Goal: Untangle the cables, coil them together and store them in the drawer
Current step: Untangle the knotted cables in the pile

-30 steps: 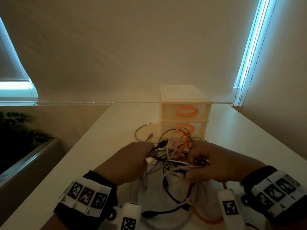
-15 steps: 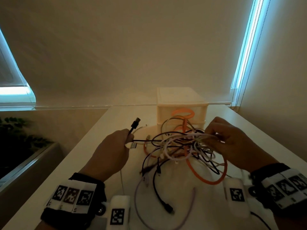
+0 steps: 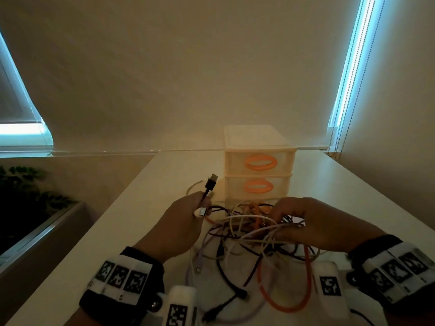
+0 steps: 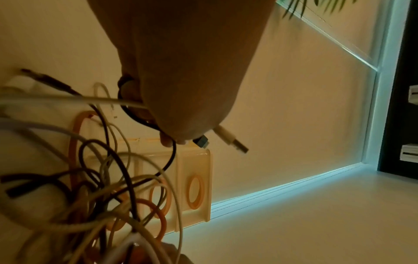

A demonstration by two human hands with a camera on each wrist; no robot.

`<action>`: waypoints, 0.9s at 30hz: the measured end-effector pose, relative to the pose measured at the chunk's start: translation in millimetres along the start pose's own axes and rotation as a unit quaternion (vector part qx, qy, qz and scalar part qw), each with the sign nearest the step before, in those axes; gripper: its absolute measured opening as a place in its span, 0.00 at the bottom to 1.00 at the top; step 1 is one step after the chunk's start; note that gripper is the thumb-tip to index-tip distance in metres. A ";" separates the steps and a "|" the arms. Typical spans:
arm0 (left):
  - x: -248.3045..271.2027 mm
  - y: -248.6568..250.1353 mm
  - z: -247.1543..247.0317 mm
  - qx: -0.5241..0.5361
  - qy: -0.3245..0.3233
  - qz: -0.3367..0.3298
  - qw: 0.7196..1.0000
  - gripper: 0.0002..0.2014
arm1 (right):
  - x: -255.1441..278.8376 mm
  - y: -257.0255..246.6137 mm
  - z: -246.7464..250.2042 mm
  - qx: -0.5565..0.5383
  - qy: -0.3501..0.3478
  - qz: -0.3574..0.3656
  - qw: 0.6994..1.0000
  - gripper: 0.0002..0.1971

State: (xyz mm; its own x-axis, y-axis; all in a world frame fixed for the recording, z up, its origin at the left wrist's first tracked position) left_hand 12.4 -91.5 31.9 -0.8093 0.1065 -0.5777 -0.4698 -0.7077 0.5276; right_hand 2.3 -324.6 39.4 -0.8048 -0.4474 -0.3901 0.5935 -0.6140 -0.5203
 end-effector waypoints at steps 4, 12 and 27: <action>-3.2 -14.2 6.1 -0.027 0.011 0.020 0.999 0.12 | 1.1 -15.3 -14.4 -0.026 -0.045 0.016 0.999 0.05; -8.6 -52.8 38.3 -0.137 0.064 0.123 0.981 0.08 | 9.3 -14.2 27.6 -0.087 0.022 0.014 0.996 0.20; -2.1 -36.0 23.7 0.263 0.061 0.276 0.922 0.17 | 10.0 9.2 66.8 -0.026 0.331 0.024 0.943 0.24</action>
State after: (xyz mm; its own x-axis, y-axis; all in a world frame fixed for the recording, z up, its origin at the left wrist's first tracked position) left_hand 22.6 -49.7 29.0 -0.9459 -0.2708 -0.1785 -0.1290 -0.1908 0.9731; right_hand -0.8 -378.1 81.5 -0.6074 0.0402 -0.7934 0.6425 -0.5625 -0.5204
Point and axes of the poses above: each hand's wrist, its own x-axis away from the middle knuckle, its own z-axis out of the back of the hand, y = z × x, the point moved 8 cm from there along -x, towards the middle knuckle, and after that the axes turned 13 degrees about y, right-handed, at the moved point
